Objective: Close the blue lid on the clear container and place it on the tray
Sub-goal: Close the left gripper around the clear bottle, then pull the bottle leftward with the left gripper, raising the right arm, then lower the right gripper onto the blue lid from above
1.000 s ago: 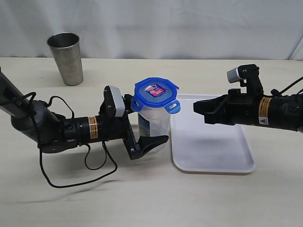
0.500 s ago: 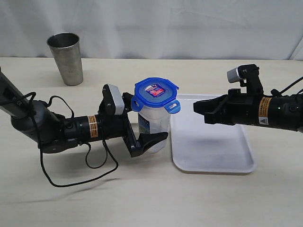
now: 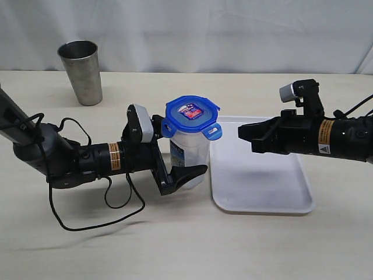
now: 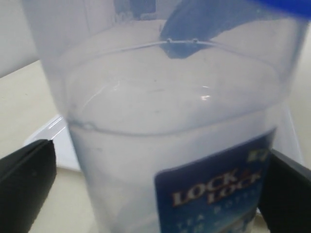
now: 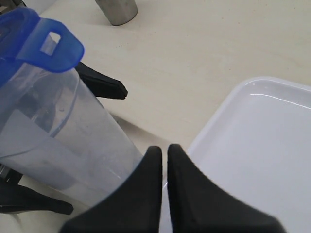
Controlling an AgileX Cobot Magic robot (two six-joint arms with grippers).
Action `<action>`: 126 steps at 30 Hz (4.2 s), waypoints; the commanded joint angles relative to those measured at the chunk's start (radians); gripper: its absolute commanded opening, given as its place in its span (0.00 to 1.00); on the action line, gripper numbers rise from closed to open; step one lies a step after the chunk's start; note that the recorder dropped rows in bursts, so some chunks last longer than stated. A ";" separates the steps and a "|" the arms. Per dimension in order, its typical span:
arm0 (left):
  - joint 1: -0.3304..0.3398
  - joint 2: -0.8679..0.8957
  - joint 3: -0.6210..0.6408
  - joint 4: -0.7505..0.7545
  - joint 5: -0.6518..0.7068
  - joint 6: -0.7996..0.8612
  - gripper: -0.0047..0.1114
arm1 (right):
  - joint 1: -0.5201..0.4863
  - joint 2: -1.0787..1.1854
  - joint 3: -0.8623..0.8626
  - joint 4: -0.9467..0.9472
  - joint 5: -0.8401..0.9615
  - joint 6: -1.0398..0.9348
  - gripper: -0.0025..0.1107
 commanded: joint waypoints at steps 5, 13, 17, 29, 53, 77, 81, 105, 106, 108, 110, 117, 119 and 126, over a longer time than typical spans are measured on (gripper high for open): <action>-0.037 -0.017 -0.007 -0.051 -0.010 -0.006 0.90 | 0.002 0.002 0.000 -0.013 0.000 -0.005 0.06; -0.046 -0.017 -0.007 -0.074 -0.010 -0.006 0.90 | 0.002 0.002 0.000 -0.018 0.000 -0.005 0.06; -0.046 -0.017 -0.007 -0.063 -0.010 -0.006 0.90 | 0.002 0.002 0.000 -0.018 0.000 -0.005 0.06; -0.048 -0.017 -0.007 -0.063 -0.010 -0.006 0.90 | 0.002 0.002 0.000 -0.018 0.000 -0.005 0.06; -0.048 -0.017 -0.007 -0.059 -0.010 -0.006 0.20 | 0.002 0.002 0.000 -0.018 0.000 -0.005 0.06; -0.048 -0.017 -0.007 -0.048 -0.010 -0.051 0.15 | 0.002 0.002 0.000 -0.030 0.000 -0.003 0.06; -0.043 -0.026 -0.007 -0.029 -0.010 -0.051 0.10 | 0.002 0.002 0.000 -0.030 0.000 -0.003 0.06; 0.186 -0.088 -0.007 0.521 -0.010 -0.047 0.04 | 0.213 -0.298 -0.164 -0.021 0.955 0.249 0.06; 0.187 -0.088 -0.007 0.521 -0.010 -0.047 0.04 | 0.248 -0.298 -0.188 0.012 1.063 0.227 0.06; 0.190 -0.088 -0.007 0.519 -0.010 -0.047 0.04 | 0.290 -0.298 -0.227 0.182 1.126 0.069 0.06; 0.190 -0.088 -0.007 0.512 -0.010 -0.048 0.04 | 0.300 -0.294 -0.268 0.536 1.112 -0.316 0.06; 0.190 -0.088 -0.007 0.490 -0.010 -0.051 0.04 | 0.234 -0.249 -0.534 1.730 1.459 -1.396 0.22; 0.190 -0.088 -0.007 0.477 -0.010 -0.051 0.04 | 0.217 -0.230 -0.594 1.896 1.588 -1.501 0.31; 0.190 -0.088 -0.007 0.476 -0.010 -0.051 0.04 | 0.326 -0.164 -0.652 1.914 1.680 -1.432 0.42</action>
